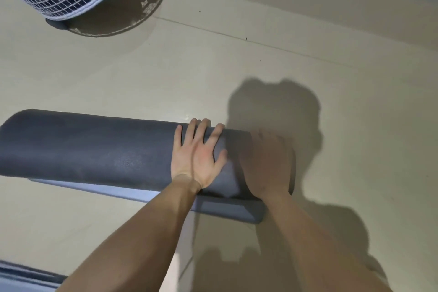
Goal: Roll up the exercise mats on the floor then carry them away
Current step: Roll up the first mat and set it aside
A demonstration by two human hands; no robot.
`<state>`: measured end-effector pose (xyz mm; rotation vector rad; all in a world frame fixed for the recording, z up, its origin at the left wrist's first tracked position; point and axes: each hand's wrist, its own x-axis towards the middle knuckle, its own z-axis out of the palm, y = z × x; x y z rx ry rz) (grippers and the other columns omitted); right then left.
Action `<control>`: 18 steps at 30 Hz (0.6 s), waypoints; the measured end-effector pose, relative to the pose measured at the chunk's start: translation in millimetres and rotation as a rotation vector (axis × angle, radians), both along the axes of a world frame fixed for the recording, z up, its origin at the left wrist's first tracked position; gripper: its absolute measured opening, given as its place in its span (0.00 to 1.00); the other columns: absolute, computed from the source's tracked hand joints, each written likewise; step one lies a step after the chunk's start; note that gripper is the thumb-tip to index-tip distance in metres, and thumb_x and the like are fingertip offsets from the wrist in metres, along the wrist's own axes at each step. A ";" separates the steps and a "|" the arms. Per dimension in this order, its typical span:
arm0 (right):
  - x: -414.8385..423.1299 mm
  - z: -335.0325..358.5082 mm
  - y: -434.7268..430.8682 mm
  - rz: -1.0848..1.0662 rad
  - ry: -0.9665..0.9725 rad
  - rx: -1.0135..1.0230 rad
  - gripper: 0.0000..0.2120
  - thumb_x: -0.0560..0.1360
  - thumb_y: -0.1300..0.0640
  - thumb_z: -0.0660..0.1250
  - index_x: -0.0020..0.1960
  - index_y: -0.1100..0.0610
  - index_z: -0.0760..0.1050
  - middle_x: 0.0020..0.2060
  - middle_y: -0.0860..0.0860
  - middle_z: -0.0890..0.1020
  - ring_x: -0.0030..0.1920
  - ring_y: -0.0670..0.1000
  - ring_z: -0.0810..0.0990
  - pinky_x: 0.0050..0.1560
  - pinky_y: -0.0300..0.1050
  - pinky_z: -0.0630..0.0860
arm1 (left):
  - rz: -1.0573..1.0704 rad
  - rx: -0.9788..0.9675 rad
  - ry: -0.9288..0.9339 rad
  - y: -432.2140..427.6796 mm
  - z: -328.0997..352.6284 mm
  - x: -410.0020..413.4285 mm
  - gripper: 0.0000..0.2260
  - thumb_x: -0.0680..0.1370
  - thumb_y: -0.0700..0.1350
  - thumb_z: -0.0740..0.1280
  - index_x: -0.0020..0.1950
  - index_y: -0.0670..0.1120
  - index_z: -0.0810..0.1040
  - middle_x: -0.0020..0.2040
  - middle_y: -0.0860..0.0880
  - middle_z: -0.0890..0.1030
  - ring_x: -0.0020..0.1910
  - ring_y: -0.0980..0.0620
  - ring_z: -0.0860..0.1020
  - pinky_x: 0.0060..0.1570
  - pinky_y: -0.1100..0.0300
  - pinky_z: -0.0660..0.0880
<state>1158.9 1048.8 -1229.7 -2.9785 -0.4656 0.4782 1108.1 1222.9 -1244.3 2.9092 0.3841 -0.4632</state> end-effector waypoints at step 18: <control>-31.1 -12.1 94.5 0.048 -0.003 -0.067 0.32 0.80 0.39 0.42 0.81 0.47 0.61 0.78 0.54 0.66 0.78 0.57 0.61 0.79 0.63 0.50 | 0.146 -0.072 -0.007 79.9 14.4 -35.4 0.28 0.82 0.57 0.50 0.83 0.54 0.58 0.84 0.50 0.57 0.83 0.45 0.50 0.79 0.45 0.41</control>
